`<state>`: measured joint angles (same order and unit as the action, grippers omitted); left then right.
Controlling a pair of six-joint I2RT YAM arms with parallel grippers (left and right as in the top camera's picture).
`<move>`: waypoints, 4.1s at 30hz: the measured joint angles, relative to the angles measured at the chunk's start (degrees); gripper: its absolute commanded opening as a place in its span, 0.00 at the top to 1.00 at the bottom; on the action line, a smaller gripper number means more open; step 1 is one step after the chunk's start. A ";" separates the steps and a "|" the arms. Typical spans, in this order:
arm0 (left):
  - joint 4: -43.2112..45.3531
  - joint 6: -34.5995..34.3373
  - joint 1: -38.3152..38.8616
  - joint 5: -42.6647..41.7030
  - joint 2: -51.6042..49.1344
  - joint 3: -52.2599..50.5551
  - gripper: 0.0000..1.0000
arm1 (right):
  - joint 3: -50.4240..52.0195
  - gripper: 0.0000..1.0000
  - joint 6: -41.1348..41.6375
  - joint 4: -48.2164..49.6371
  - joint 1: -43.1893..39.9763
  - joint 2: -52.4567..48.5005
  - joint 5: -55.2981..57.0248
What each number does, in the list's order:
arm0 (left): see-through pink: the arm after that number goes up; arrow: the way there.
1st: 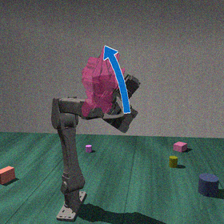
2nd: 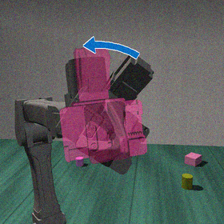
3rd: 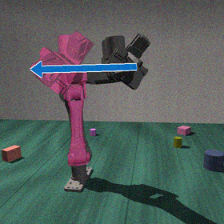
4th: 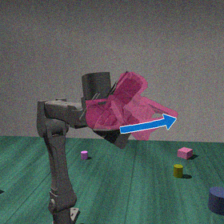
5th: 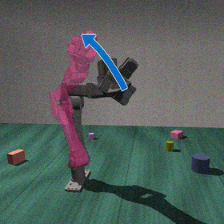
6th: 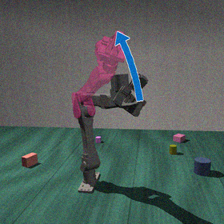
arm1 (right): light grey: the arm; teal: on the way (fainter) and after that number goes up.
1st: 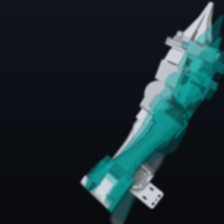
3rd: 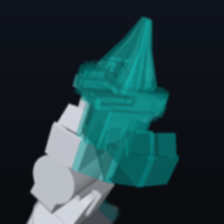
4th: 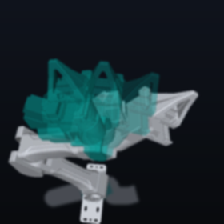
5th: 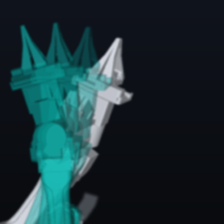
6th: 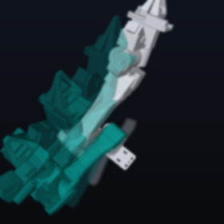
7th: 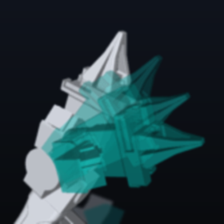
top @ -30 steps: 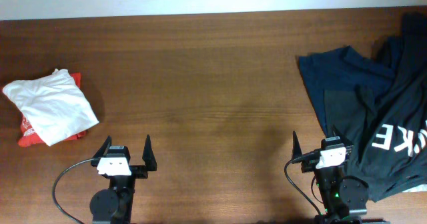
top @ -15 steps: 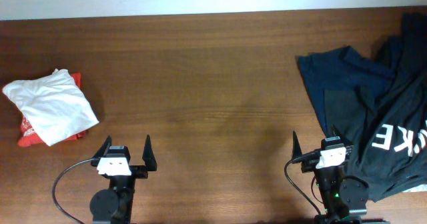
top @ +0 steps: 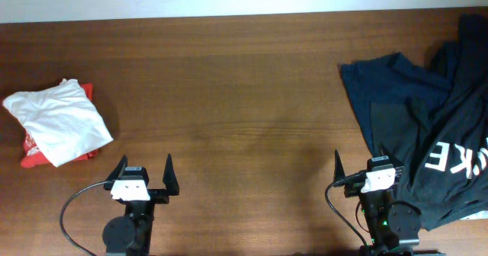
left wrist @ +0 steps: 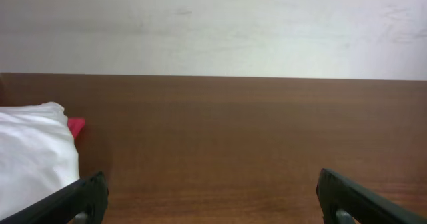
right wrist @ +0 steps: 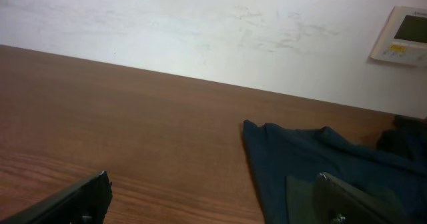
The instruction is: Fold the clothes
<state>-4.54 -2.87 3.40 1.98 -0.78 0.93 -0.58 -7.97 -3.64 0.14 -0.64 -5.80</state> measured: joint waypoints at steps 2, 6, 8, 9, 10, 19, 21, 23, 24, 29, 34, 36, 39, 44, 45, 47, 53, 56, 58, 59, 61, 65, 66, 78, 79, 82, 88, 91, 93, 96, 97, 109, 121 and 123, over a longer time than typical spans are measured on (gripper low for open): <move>0.20 0.00 0.00 0.00 0.00 0.00 0.01 | 0.00 0.01 0.33 0.00 0.00 0.00 0.00; -0.17 0.00 0.00 -0.26 0.00 0.00 0.01 | 0.00 0.01 6.75 -0.09 0.00 0.00 0.00; -0.87 0.00 0.00 -0.33 0.00 0.17 0.01 | -0.33 0.01 8.07 -1.14 0.00 -0.04 0.15; -1.88 0.00 0.00 -0.48 -0.09 0.68 0.01 | -1.27 0.01 8.87 -3.02 0.00 -0.09 0.33; -3.39 0.02 0.02 -0.48 -0.26 1.46 0.01 | -2.19 0.01 9.25 -5.07 0.00 -0.17 0.44; -12.35 0.00 0.00 -0.68 -19.82 19.26 0.01 | -15.78 0.01 9.79 -14.05 0.00 -13.05 2.16; -14.73 0.00 0.00 -0.68 -26.27 24.04 0.01 | -21.40 0.01 9.90 -15.85 0.00 -21.64 2.40; -17.46 0.00 0.02 -0.68 -32.04 28.79 0.01 | -26.51 0.01 9.92 -18.62 0.00 -28.83 2.40; -18.36 0.00 0.02 -0.68 -34.86 31.01 0.01 | -29.75 0.01 9.94 -20.85 0.00 -33.24 2.43; -21.99 0.00 0.02 -1.97 -43.67 36.50 0.01 | -48.89 0.01 8.22 -34.77 -0.13 -58.21 2.62; -22.27 0.00 0.00 -3.06 -44.98 36.59 0.01 | -61.37 0.01 7.30 -30.45 -1.75 -80.54 7.93; -22.27 0.00 0.02 -3.08 -44.98 36.59 0.01 | -61.57 0.01 7.28 -26.45 -4.61 -85.02 10.62; -22.29 0.02 0.02 -3.08 -44.98 36.59 0.01 | -61.79 0.01 7.26 -18.45 -12.79 -92.65 13.81; -22.25 0.00 0.02 -3.10 -44.98 36.61 0.01 | -62.01 0.09 7.06 -11.30 -23.12 -101.66 11.85; -22.29 0.02 0.02 -3.10 -44.98 36.61 0.01 | -62.01 0.12 6.97 -11.10 -24.35 -103.03 11.26; -22.27 0.00 0.02 -3.10 -44.98 36.61 0.01 | -62.01 0.13 6.91 -10.14 -26.49 -105.63 10.43; -22.27 0.00 0.02 -3.10 -44.98 36.61 0.01 | -62.01 0.49 8.11 -7.85 -27.93 -107.45 9.33; -22.27 0.02 0.02 -3.10 -44.98 36.61 0.01 | -62.01 0.49 8.15 -7.85 -27.91 -107.47 9.16; -22.27 0.00 0.02 -3.10 -44.98 36.61 0.01 | -62.01 0.50 8.17 -7.85 -27.91 -107.47 9.16; -22.27 0.00 0.02 -3.10 -44.98 36.61 0.01 | -62.01 0.52 8.17 -7.85 -27.91 -107.47 9.16; -22.27 0.00 0.02 -3.10 -44.98 36.61 0.01 | -62.01 0.57 8.02 -7.87 -27.91 -107.47 9.18; -22.27 0.02 0.02 -3.10 -44.98 36.61 0.01 | -62.01 0.86 8.26 -8.31 -27.93 -107.47 9.18; -22.27 0.02 0.02 -3.10 -44.98 36.61 0.01 | -62.01 0.90 8.13 -8.31 -27.93 -107.47 9.18; -22.27 0.02 0.02 -3.26 -44.98 36.61 0.01 | -79.80 0.96 8.15 -36.15 -14.71 -95.97 -2.16; -22.27 0.00 0.02 -3.28 -44.98 36.61 0.01 | -80.43 0.96 8.11 -38.71 -10.78 -94.71 -3.17; -22.27 0.00 0.02 -3.28 -44.98 36.61 0.01 | -80.63 0.96 9.03 -43.10 4.79 -94.03 -6.36; -22.27 0.00 0.00 -3.30 -45.03 36.63 0.01 | -80.21 0.76 11.74 -28.96 29.38 -94.31 -7.80; -22.27 0.00 0.02 -3.30 -45.05 36.65 0.01 | -80.32 0.48 13.42 -19.43 35.65 -94.57 -5.46; -22.27 0.02 0.00 -3.30 -45.05 36.70 0.01 | -80.32 0.36 13.75 -19.10 36.17 -94.60 -2.45; -22.27 0.00 0.00 -3.54 -45.05 36.70 0.01 | -80.39 0.33 14.05 -25.86 33.09 -94.60 3.54; -22.23 0.00 0.00 -4.22 -45.05 36.70 0.01 | -80.48 0.32 14.01 -29.07 30.86 -94.51 5.35; -17.27 -12.98 4.59 -24.09 -70.12 37.03 0.01 | -80.81 0.17 14.05 -54.93 -1.46 -88.32 9.51; 9.64 -32.04 15.19 -30.67 -95.38 38.16 0.25 | -80.81 0.16 14.08 -56.22 -3.39 -88.28 6.34; 12.79 -34.32 17.59 -29.59 -97.37 38.36 0.69 | -80.81 0.16 14.03 -56.46 -3.39 -88.28 6.32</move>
<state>8.25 -37.19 20.99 -27.62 -98.15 39.29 -81.38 6.07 -60.10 -3.25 -88.92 0.51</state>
